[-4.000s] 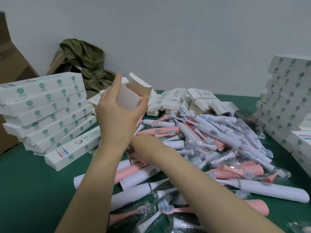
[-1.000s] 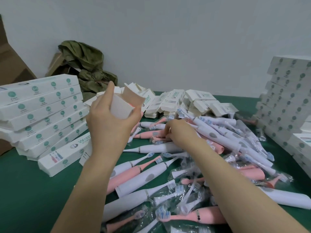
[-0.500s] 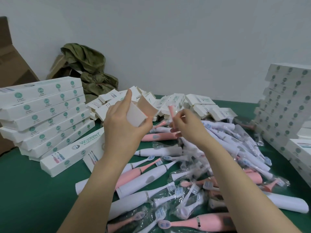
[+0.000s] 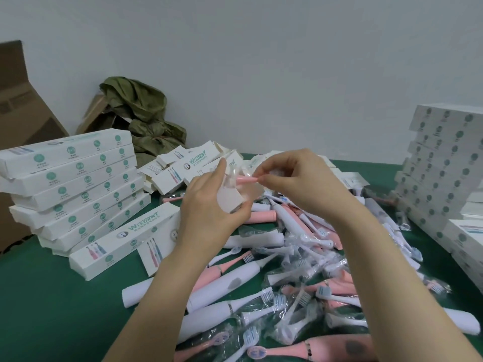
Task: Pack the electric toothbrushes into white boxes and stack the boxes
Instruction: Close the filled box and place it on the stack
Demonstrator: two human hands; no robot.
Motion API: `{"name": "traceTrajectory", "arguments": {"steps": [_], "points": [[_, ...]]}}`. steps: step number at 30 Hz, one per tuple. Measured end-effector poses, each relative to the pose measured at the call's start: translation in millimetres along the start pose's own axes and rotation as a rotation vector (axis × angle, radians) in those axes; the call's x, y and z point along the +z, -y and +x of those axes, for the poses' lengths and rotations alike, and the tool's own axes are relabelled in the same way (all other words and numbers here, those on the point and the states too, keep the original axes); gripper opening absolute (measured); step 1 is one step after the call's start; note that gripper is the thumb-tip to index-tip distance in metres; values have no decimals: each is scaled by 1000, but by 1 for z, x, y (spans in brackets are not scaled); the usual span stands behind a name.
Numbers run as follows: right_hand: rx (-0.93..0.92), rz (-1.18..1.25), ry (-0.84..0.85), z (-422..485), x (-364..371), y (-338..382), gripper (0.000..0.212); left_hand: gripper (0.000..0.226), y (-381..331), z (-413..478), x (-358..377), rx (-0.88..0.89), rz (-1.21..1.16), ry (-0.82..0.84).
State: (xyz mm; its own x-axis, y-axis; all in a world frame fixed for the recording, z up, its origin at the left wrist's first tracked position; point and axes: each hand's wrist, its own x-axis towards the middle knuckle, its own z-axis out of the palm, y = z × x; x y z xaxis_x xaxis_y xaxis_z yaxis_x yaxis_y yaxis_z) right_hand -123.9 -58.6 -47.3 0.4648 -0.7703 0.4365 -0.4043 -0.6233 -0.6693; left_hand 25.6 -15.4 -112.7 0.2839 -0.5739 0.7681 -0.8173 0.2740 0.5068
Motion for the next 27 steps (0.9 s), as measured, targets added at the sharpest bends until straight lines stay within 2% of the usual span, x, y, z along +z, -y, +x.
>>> {"name": "traceTrajectory", "arguments": {"steps": [3, 6, 8, 11, 14, 16, 18, 20, 21, 24, 27], "points": [[29, -195, -16, 0, -6, -5, 14, 74, -2, -4, 4, 50, 17, 91], [-31, -467, -1, 1, -2, 1, 21, 74, -4, -5, 8, 91, 30, 155], [-62, -476, 76, 1, 6, 4, 23, 74, -4, -5, 9, 107, 31, 174], [13, -312, 117, 0, 14, 3, 19, 72, -4, -6, 9, 106, 14, 167], [214, 137, 119, 0, 11, -4, 32, 72, -4, -5, 7, 98, 21, 130], [235, 377, 68, 1, 12, -3, 19, 72, -4, -4, 5, 84, 13, 85], [190, 405, -76, 3, 18, -2, 8, 71, -5, -3, 3, 72, 11, 29], [106, 267, -189, 5, 26, -3, 16, 71, -6, -3, 2, 65, 11, -13], [51, 183, -191, 6, 30, -2, 17, 72, -7, -3, 2, 57, 8, -30], [-103, -115, -46, 5, 38, 0, 18, 74, -8, -2, 3, 45, 1, -63], [-160, -325, 97, 6, 40, -3, 37, 76, -9, -3, 5, 105, 38, -55]]}}
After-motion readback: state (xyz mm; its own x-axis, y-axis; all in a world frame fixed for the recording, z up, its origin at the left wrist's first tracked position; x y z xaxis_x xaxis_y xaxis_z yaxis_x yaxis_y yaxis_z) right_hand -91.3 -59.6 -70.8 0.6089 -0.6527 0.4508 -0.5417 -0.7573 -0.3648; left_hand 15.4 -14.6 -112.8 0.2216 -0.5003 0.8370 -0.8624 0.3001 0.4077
